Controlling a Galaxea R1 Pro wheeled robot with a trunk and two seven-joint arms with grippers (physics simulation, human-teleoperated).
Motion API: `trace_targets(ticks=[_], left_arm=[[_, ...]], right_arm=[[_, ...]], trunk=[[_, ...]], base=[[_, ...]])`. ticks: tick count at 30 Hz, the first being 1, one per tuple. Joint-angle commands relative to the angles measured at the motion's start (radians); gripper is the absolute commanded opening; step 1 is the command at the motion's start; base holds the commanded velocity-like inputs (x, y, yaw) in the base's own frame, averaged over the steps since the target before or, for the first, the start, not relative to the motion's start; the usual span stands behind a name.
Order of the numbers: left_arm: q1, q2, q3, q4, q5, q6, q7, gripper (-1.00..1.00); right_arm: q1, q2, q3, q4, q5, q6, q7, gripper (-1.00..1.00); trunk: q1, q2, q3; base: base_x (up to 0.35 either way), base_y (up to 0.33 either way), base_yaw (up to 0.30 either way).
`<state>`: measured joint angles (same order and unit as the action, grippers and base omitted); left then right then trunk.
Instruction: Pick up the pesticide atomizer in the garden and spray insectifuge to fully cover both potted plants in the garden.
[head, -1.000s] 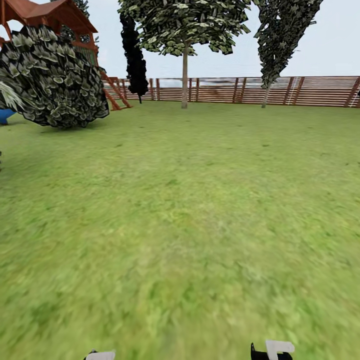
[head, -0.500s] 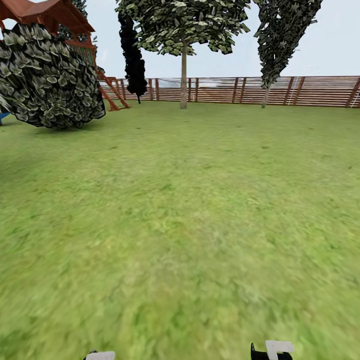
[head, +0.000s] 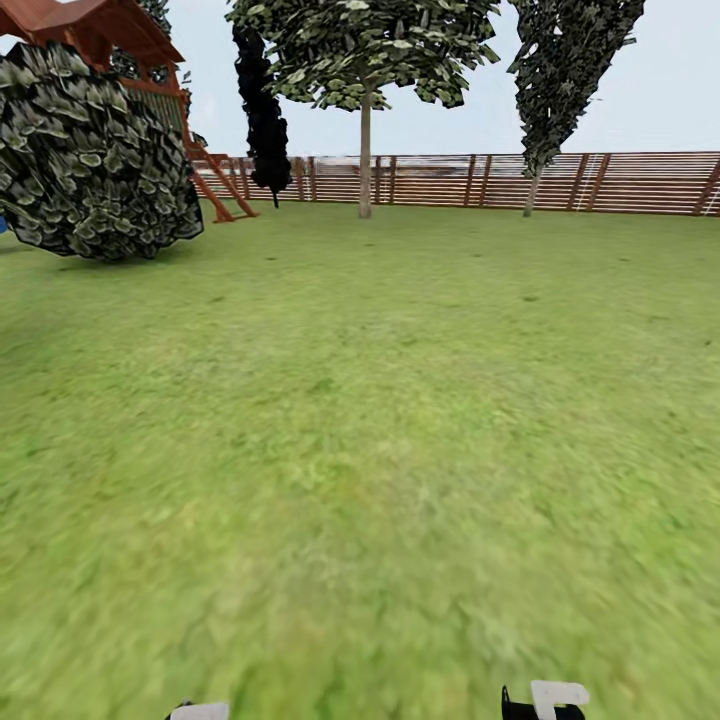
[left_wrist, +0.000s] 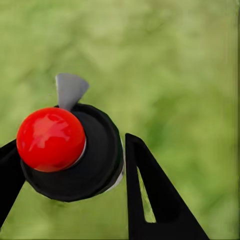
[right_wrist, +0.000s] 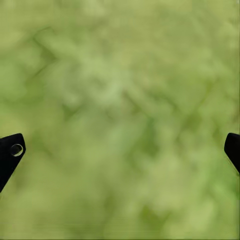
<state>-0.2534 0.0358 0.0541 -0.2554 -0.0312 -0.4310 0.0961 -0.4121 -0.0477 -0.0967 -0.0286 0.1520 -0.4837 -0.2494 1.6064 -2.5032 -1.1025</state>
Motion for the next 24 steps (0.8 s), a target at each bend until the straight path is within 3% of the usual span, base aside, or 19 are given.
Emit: trace_targets(ticks=[1, 16, 20, 22, 24], left_arm=[[-0.001, 0.000, 0.004, 0.001, -0.003, -0.003, 0.000, -1.00], [0.000, -0.001, 0.003, 0.002, -0.003, -0.003, -0.001, -1.00], [0.000, -0.001, 0.003, 0.002, -0.003, -0.003, -0.001, -1.00], [0.000, -0.001, 0.003, 0.002, -0.003, -0.003, -0.001, -1.00], [0.000, -0.001, 0.003, 0.002, -0.003, -0.003, -0.001, -1.00]], right_arm=[[-0.001, 0.000, -0.008, 0.001, 0.011, -0.003, -0.003, 1.00], [-0.001, 0.001, -0.009, 0.001, 0.010, -0.003, -0.003, 1.00], [-0.001, 0.053, -0.009, 0.000, 0.010, -0.003, -0.003, 1.00], [-0.001, 0.056, -0.011, -0.006, 0.011, -0.004, -0.007, 1.00], [-0.001, 0.044, -0.011, -0.009, 0.011, -0.005, -0.009, 1.00]], trunk=[[0.000, 0.000, -0.001], [0.000, 0.000, -0.001], [0.000, 0.000, -0.001], [0.000, 0.000, -0.001], [0.000, 0.000, -0.001]], base=[[0.335, -0.035, 0.000], [0.339, -0.003, 0.000], [0.339, 0.000, 0.000], [0.339, 0.000, 0.000], [0.339, 0.000, 0.000]])
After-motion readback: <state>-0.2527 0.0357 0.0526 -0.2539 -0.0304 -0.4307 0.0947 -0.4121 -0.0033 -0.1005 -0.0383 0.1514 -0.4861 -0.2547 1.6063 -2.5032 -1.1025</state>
